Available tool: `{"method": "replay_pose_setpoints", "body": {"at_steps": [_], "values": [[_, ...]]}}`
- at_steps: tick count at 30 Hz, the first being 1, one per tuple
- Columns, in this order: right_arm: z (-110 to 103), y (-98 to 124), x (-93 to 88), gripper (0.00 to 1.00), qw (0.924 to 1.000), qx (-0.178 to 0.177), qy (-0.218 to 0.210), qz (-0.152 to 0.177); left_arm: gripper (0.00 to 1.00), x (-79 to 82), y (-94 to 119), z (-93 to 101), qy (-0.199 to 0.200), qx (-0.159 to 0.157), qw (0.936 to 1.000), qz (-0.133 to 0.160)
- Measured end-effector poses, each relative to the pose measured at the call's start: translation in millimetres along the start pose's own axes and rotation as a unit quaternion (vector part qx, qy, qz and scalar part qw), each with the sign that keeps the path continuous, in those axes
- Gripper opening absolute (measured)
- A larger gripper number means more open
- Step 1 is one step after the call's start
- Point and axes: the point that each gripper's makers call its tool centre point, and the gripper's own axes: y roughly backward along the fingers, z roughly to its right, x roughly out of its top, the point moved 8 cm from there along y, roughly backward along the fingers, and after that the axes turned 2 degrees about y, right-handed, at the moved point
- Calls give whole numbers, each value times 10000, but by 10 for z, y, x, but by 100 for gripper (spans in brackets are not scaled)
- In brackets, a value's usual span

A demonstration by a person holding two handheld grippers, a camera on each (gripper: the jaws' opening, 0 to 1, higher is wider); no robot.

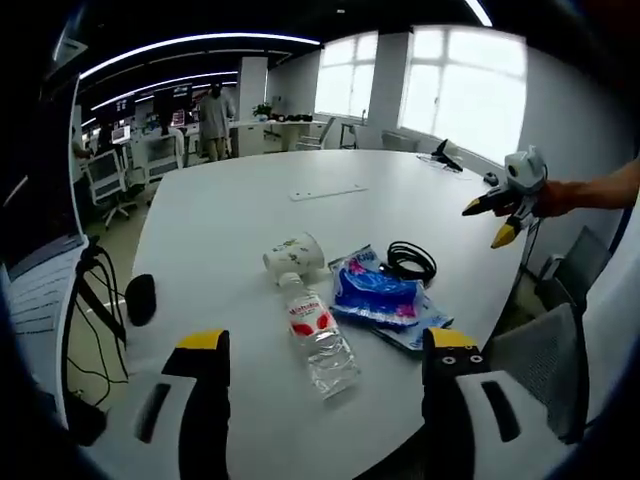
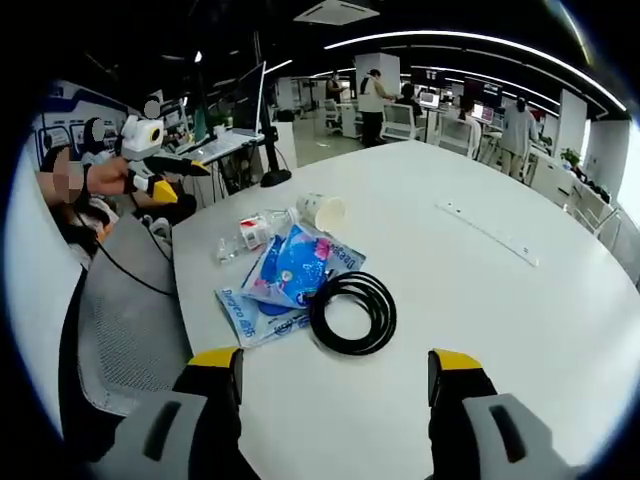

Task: Arrange the tabletop items into an orderly group along one side of the table until the central work area is clear of visible clutter.

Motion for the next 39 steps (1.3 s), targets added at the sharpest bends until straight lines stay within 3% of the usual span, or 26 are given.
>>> {"method": "replay_pose_setpoints", "body": {"at_steps": [39], "values": [[-52,27,-92,76,9996,-85,-252,-16,79,-54,-51,23,317,-64,9995,55]]}}
